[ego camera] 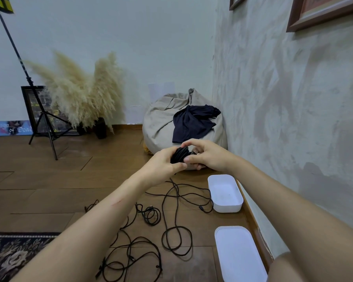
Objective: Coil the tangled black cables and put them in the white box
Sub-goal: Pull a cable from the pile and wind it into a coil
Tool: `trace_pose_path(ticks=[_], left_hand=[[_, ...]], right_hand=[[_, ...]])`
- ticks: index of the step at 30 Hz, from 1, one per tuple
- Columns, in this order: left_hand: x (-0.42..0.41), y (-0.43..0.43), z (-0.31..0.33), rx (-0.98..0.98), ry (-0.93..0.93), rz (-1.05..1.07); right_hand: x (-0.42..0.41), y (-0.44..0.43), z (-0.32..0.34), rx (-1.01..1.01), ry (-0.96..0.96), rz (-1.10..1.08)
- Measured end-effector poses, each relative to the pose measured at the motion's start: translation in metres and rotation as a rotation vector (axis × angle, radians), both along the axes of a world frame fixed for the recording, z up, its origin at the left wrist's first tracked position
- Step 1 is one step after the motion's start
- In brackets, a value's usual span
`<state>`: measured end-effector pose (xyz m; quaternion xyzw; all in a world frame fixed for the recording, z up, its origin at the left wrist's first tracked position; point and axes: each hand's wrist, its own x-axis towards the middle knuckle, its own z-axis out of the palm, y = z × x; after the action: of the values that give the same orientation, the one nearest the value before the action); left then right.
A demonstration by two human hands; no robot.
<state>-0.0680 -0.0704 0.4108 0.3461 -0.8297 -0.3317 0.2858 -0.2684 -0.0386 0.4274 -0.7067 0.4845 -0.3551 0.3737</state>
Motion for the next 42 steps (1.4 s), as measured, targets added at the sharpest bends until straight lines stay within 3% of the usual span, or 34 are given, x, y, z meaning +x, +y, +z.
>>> trace_pose_path(ticks=[7, 15, 22, 29, 36, 42], left_hand=[[0.003, 0.001, 0.002, 0.044, -0.065, -0.034], [-0.008, 0.006, -0.006, -0.050, 0.033, 0.097], [-0.014, 0.014, 0.000, -0.115, 0.104, 0.139], [-0.007, 0.019, 0.004, -0.138, 0.053, 0.116], [0.000, 0.024, 0.003, -0.062, 0.122, 0.124], [-0.002, 0.031, 0.010, -0.154, 0.129, 0.203]], right_hand=[[0.002, -0.003, -0.007, 0.008, 0.001, 0.039], [-0.002, -0.006, -0.005, -0.016, -0.021, -0.027], [-0.008, -0.007, 0.007, -0.105, 0.036, -0.026], [-0.009, -0.004, 0.008, -0.131, 0.094, -0.021], [-0.006, -0.002, 0.016, -0.110, 0.169, 0.015], [-0.004, 0.004, 0.025, -0.254, 0.257, 0.012]])
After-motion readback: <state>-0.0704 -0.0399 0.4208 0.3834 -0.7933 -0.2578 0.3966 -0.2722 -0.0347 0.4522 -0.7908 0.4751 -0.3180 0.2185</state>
